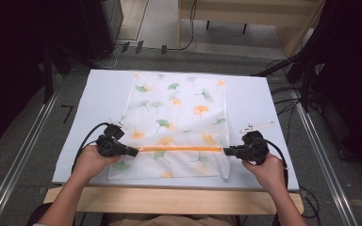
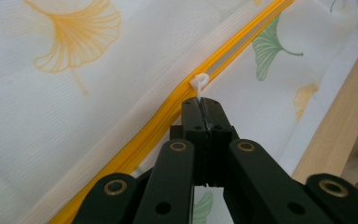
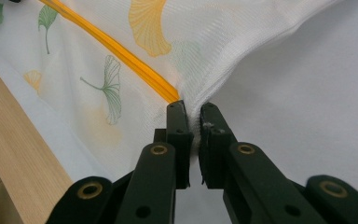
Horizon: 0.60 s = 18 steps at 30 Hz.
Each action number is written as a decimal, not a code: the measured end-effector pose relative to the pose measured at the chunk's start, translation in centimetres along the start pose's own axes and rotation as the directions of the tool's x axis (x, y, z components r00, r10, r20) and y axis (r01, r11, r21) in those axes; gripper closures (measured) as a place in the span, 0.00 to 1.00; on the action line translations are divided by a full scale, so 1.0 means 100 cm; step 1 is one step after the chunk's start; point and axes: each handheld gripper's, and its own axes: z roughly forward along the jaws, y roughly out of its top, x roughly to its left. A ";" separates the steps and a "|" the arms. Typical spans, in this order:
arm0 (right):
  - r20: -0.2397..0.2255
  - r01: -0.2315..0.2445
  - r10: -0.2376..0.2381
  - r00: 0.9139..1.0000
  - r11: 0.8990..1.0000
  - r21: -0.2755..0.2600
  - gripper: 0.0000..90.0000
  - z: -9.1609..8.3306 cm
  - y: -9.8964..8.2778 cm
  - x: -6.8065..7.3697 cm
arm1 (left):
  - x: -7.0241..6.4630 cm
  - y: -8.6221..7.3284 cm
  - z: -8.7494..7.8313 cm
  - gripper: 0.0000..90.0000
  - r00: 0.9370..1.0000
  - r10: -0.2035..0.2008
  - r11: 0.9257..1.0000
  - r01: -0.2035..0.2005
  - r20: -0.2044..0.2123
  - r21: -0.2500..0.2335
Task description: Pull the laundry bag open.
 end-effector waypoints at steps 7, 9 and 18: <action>0.000 0.006 -0.006 1.000 1.000 -0.001 0.95 0.001 0.001 0.001 | 0.006 -0.004 -0.006 1.00 1.000 -0.017 1.000 0.017 0.000 -0.001; 0.001 0.008 -0.008 1.000 1.000 0.001 0.95 0.001 0.001 0.001 | 0.007 -0.005 -0.008 1.00 1.000 -0.025 1.000 0.025 0.003 -0.007; 0.002 0.010 -0.010 1.000 1.000 0.002 0.95 0.001 0.000 0.002 | 0.011 -0.006 -0.010 1.00 0.999 -0.031 1.000 0.031 0.007 -0.003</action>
